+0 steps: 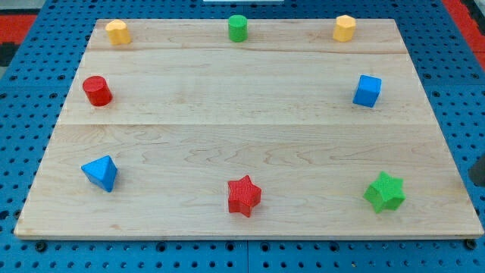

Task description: Place the green star in between the red star and blue cube

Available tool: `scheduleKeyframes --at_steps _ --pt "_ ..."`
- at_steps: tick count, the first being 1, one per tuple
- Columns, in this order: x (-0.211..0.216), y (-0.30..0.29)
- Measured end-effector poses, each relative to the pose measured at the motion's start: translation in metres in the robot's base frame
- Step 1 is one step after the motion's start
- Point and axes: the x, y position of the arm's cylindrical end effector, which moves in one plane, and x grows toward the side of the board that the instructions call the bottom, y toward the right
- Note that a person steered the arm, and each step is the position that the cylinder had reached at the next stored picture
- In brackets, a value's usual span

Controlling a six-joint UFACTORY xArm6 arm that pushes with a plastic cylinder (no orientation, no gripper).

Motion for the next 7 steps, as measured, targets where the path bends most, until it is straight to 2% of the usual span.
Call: scheduleKeyframes --at_steps 2,3,4,5,6,7 --pt "0.031 -0.099" --pt "0.026 -0.183" --pt "0.013 -0.243" --pt "-0.004 -0.259" --pt "0.021 -0.265" --pt "0.01 -0.258"
